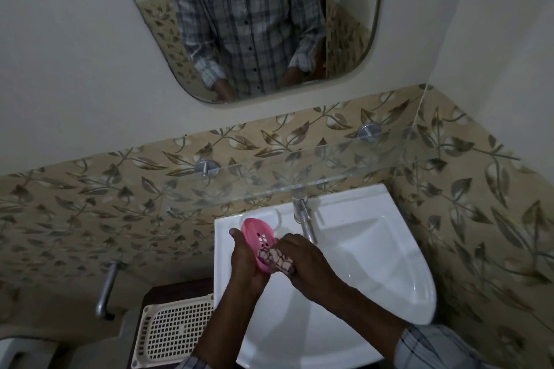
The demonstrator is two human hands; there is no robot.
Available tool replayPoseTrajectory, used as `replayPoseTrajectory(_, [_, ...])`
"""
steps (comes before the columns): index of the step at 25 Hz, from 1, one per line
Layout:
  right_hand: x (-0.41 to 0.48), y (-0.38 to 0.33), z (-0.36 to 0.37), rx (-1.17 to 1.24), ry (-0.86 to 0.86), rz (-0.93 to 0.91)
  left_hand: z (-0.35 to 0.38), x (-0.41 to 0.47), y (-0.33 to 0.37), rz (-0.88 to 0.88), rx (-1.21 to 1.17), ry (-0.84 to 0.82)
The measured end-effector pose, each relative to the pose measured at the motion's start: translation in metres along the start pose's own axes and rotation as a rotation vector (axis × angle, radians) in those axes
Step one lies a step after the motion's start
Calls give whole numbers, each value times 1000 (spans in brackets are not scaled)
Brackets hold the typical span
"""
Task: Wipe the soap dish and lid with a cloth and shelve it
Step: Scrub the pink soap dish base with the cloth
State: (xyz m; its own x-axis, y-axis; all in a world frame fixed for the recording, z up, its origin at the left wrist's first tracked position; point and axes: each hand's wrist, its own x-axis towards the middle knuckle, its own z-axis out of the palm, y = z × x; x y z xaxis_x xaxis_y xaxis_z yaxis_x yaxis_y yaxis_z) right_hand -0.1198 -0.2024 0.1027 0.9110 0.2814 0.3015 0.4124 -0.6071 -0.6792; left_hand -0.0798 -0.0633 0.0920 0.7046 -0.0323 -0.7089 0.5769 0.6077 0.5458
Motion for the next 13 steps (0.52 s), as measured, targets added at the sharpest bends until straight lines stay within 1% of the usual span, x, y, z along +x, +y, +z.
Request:
replayPoseTrajectory(1, [3,-9,4,116,-2,186,0,2,-9,120,140,73])
replayPoseTrajectory(2, [10,-17,4,271,6,389,0,2,-16,211,257,99])
replayPoseTrajectory(3, [20,-21,1,473,30,591,-1,2,-23,275,335,82])
replayPoseTrajectory(4, [31,-24,-4,686,67,766,-2,0,-27,303,358,28])
replayPoseTrajectory(5, [43,-23,-10,829,128,877,-5,0,-28,320,371,-25])
replayPoseTrajectory(6, [54,-18,-17,802,185,910,-7,0,-28,328,369,-56])
replayPoseTrajectory(7, [63,-12,-20,633,203,867,-7,-1,-26,333,377,-63])
replayPoseTrajectory(8, [66,-10,-21,429,173,779,-6,-1,-25,337,388,-68])
replayPoseTrajectory(9, [64,-13,-18,246,110,654,-5,0,-24,337,392,-82])
replayPoseTrajectory(10, [58,-15,-13,128,45,499,-3,1,-22,332,375,-92])
replayPoseTrajectory(11, [46,-16,-6,64,-34,328,-3,2,-16,311,336,-79])
replayPoseTrajectory(13, [21,-4,-1,9,-226,13,-9,5,-1,224,220,-54])
